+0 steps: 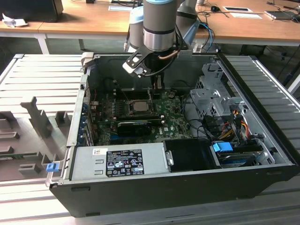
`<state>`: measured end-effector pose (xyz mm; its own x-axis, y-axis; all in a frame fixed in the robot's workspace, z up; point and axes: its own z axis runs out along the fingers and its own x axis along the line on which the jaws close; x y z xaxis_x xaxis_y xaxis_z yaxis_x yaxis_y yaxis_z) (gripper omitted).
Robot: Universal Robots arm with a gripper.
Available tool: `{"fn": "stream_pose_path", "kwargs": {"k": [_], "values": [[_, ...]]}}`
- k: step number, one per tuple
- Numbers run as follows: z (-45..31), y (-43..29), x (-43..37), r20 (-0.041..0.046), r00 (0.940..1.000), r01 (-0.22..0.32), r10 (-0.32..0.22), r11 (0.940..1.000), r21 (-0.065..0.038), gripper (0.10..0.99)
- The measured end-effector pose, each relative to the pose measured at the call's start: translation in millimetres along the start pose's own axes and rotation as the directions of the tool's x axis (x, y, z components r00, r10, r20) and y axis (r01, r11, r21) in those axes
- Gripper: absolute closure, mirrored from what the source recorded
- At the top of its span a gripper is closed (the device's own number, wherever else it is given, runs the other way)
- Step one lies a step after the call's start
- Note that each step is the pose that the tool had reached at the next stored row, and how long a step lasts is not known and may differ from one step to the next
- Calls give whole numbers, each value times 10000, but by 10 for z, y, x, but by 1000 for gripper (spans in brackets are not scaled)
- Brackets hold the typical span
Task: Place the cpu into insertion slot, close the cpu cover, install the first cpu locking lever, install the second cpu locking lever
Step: 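Close the cpu cover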
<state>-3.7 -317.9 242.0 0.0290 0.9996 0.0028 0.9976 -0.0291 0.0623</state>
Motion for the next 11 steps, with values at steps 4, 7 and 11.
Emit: {"fn": "stream_pose_path", "kwargs": {"k": [4, 7, 11], "values": [[41, -49, -2, 3, 10000, 0, 0, 10000, 1, 980], [105, -94, -3, 2, 10000, 1, -1, 10000, 6, 980], [114, -197, -6, -29, 9998, 208, -208, 9998, 40, 980]]}}
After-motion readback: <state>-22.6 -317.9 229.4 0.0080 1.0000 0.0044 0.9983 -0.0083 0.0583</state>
